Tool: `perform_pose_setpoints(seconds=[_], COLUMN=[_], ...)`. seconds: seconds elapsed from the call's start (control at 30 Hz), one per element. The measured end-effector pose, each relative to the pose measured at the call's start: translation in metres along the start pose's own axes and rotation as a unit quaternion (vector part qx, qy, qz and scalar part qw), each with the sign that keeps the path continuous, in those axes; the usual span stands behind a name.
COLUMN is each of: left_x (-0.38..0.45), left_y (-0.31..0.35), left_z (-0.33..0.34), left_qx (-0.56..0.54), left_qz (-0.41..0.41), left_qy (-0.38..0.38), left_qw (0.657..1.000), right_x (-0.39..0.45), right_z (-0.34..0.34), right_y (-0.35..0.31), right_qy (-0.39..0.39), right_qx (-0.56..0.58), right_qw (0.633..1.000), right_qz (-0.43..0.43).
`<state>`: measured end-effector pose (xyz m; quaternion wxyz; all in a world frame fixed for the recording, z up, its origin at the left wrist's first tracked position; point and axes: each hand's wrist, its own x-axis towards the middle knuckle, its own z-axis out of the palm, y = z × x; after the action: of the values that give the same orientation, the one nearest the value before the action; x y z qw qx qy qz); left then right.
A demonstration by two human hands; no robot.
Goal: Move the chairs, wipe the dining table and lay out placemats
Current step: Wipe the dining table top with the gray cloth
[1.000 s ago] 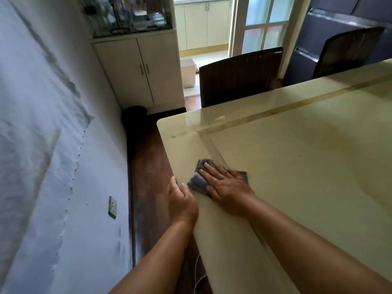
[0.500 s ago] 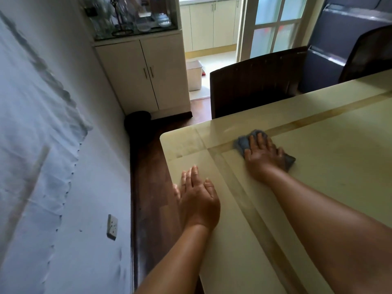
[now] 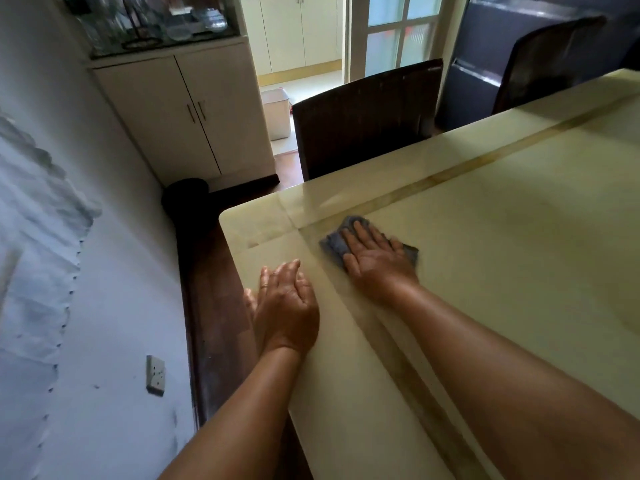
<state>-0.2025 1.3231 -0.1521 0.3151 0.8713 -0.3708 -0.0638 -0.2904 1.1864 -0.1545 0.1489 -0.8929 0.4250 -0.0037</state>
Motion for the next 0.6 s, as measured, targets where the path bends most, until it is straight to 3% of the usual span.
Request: perform_pose_setpoints(seconds=[0.2,0.33,0.43,0.6], left_x=[-0.011,-0.015,-0.022,-0.068], left_y=[0.0,0.001,0.002,0.008], left_z=[-0.007,-0.006,-0.004,-0.007], left_qx=[-0.003,0.021,0.013,-0.032], left_qz=[0.058,0.109,0.106,0.062], left_qy=[0.036,0.0,-0.041,-0.062], left_qw=[0.998,0.994,0.993,0.996], right_x=[-0.077,-0.12,-0.133,-0.167], right_z=[-0.022,-0.019,-0.006,0.029], right_y=[0.118,0.128,0.087,-0.009], right_qy=[0.038,0.031,0.028,-0.008], right_qx=[0.007,0.01,0.005,-0.006], right_qw=[0.976,0.955,0.966,0.995], right_qz=[0.216,0.293,0.255,0.1])
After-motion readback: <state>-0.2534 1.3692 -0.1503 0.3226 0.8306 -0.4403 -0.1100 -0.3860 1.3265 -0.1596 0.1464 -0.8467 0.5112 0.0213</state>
